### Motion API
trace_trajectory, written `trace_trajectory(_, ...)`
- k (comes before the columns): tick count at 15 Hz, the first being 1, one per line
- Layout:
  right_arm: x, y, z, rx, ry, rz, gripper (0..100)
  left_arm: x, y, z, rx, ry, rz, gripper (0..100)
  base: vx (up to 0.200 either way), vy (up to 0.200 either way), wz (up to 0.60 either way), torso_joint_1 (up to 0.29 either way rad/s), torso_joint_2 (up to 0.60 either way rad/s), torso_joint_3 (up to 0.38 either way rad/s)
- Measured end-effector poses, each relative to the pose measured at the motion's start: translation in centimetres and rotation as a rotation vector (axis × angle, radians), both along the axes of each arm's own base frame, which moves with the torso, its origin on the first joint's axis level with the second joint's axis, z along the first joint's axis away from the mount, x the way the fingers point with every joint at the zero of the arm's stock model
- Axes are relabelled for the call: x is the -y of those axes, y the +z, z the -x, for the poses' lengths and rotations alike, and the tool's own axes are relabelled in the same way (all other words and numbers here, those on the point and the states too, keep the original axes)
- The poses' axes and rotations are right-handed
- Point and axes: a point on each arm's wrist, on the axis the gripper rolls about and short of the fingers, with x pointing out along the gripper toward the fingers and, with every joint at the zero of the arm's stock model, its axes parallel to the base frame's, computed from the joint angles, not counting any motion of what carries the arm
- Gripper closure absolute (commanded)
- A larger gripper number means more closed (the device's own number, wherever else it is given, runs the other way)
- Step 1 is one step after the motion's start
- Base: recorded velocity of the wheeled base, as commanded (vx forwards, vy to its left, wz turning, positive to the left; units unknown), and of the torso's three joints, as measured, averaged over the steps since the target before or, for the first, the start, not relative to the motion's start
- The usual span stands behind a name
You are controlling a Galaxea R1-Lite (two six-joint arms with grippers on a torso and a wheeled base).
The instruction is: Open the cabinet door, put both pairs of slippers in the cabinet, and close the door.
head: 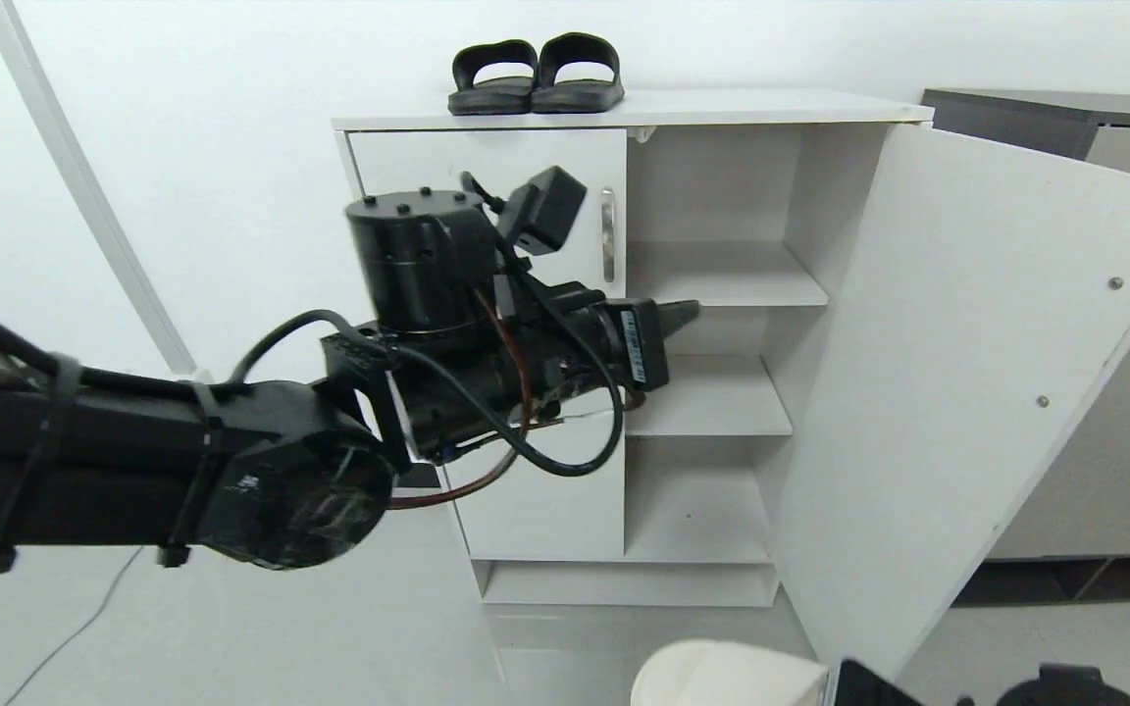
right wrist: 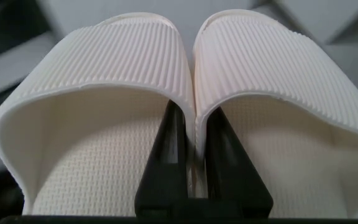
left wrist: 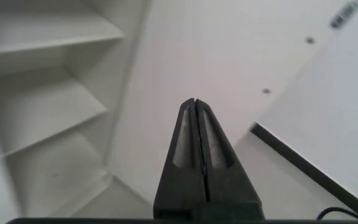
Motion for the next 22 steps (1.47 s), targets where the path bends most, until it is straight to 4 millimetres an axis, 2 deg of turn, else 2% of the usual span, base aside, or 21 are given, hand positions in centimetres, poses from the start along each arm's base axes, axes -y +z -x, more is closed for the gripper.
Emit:
trace_trajectory(2,-1.0,0.9,-2.5,0.045,-0.252,-0.037,100,-3.1,1.2,0.8,0.025,0.098,-0.009,100,0.0,0.0,0.0,0.0,0.0,0.0)
trace_trajectory(4,-2.4,1.2,-4.7,0.11,-0.45,-0.04,100,-6.7,2.4,3.1,0.041,0.208,-0.052,100,0.0,0.0,0.0,0.0,0.0,0.0)
trace_trajectory(7,-4.1,1.3,-8.3,0.221,-0.742,-0.019,100,-12.0,3.2,8.7,0.036,0.394,-0.121,100,0.0,0.0,0.0,0.0,0.0,0.0)
trace_trajectory(10,-4.6,1.5,-11.5,0.258,-0.886,-0.044,100,-17.7,1.9,14.2,-0.006,0.691,-0.189,100,0.0,0.0,0.0,0.0,0.0,0.0)
trace_trajectory(11,-4.5,1.4,-12.2,0.263,-0.914,-0.04,100,-19.4,1.1,16.1,-0.01,0.799,-0.192,100,0.0,0.0,0.0,0.0,0.0,0.0)
trace_trajectory(13,-4.4,1.0,-12.7,0.262,-0.932,-0.029,100,-21.5,-1.0,19.5,-0.012,0.979,-0.198,100,0.0,0.0,0.0,0.0,0.0,0.0)
trace_trajectory(15,-4.3,0.5,-12.9,0.258,-0.938,-0.014,100,-22.7,-3.3,22.5,-0.002,1.117,-0.197,100,0.0,0.0,0.0,0.0,0.0,0.0)
trace_trajectory(17,-4.6,0.1,-13.2,0.265,-0.942,-0.032,100,-23.2,-6.6,25.3,-0.005,1.213,-0.214,100,0.0,0.0,0.0,0.0,0.0,0.0)
trace_trajectory(20,-4.7,-0.8,-13.4,0.26,-0.941,-0.013,100,-23.2,-11.8,27.6,-0.015,1.297,-0.247,100,0.0,0.0,0.0,0.0,0.0,0.0)
trace_trajectory(22,-4.8,-1.1,-13.4,0.257,-0.937,-0.005,100,-23.0,-14.6,28.2,-0.013,1.256,-0.276,100,0.0,0.0,0.0,0.0,0.0,0.0)
